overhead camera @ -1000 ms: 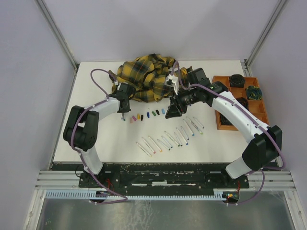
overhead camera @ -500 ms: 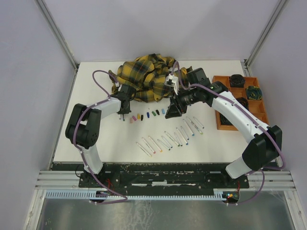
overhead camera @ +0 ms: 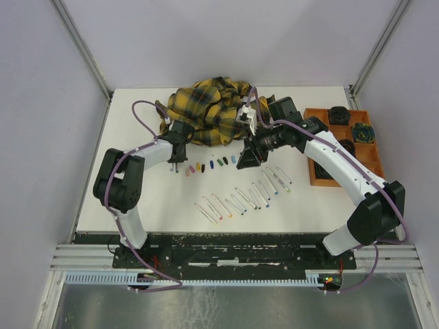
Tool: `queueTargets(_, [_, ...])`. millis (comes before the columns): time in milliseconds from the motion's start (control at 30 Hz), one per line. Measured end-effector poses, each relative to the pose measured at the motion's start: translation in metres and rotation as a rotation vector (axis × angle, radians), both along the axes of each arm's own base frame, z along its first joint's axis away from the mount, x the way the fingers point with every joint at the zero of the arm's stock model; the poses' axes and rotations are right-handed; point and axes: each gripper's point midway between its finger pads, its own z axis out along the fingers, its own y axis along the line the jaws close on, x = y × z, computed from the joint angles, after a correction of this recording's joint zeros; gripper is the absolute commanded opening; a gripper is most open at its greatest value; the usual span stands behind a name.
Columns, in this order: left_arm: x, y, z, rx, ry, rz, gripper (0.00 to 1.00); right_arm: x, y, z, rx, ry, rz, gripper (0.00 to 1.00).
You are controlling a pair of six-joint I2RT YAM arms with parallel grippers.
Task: Open the pen caps
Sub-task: Pick up the pen from the center of the board.
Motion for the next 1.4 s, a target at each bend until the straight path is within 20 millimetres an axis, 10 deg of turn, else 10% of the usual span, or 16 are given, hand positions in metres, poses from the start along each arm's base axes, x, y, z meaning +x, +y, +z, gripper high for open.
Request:
queueTargets(333, [-0.019,-0.001,0.017,-0.047,-0.032,-0.021,0.03,-0.007,0.001,0.003,0.027,0.009,0.022,0.39])
queueTargets(700, [-0.053,-0.060,0.146,-0.499,-0.483,-0.237,0.03,-0.018,0.004,0.017,0.149,0.009,0.006,0.46])
queueTargets(1000, [-0.122,-0.141,0.220,-0.962,-0.800,-0.513,0.03,-0.024,0.014,0.031,0.311,0.133,0.002,0.57])
queueTargets(1400, [-0.157,-0.175,0.290,-1.272,-1.023,-0.609,0.03,-0.025,0.022,0.042,0.419,0.192,0.008,0.60])
